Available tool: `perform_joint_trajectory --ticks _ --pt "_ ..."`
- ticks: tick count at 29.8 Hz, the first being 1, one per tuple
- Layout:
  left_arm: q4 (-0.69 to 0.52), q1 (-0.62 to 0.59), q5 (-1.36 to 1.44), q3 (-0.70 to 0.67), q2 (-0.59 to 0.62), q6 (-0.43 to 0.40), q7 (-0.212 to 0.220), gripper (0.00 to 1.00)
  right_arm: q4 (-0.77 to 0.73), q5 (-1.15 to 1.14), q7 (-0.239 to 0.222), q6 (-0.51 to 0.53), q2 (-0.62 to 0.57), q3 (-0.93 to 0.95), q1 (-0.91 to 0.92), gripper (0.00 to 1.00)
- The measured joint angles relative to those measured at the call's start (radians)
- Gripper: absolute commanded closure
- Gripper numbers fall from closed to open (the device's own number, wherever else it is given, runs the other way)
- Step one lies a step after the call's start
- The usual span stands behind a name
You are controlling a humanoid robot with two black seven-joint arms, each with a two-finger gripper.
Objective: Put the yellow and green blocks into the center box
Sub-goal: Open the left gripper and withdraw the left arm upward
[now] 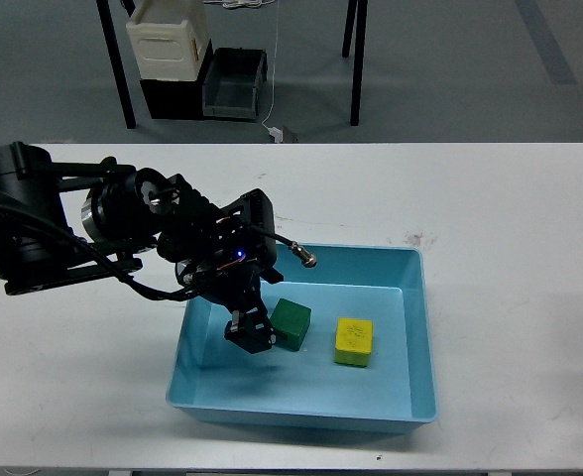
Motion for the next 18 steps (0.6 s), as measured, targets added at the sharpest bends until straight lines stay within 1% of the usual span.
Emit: perform_joint_trajectory --ticks 3,6,8,12,14,15,16,18 --pt "0.000 0.030 -0.212 -0.155 0.046 0.000 0.000 0.01 0.005 0.000 0.000 0.002 0.000 -0.001 0.013 0.00" --pt "0.000 0.114 -0.438 -0.321 0.081 0.000 0.000 0.01 0.009 0.000 0.000 0.003 0.000 -0.001 0.037 0.00" --pt "0.007 0.208 -0.574 -0.458 0.091 0.000 0.000 0.01 0.012 0.002 -0.001 0.006 0.000 -0.001 0.046 0.00" --pt "0.026 0.486 -0.880 -0.791 0.083 0.000 0.000 0.01 0.014 0.073 -0.016 0.014 0.021 -0.006 0.066 0.00" --pt "0.027 0.606 -1.058 -0.923 0.072 0.000 0.000 0.00 0.014 0.192 -0.035 0.016 0.041 -0.019 0.084 0.00" --pt "0.025 0.651 -1.134 -0.969 0.067 0.000 0.008 0.00 0.014 0.255 -0.048 0.017 0.046 -0.025 0.089 0.00" --pt "0.020 0.701 -1.234 -1.015 0.064 0.002 0.031 0.00 0.014 0.335 -0.067 0.017 0.050 -0.029 0.094 0.00" --pt "0.002 0.767 -1.373 -1.064 0.065 0.014 0.067 0.00 0.014 0.488 -0.117 0.017 0.053 -0.031 0.104 0.00"
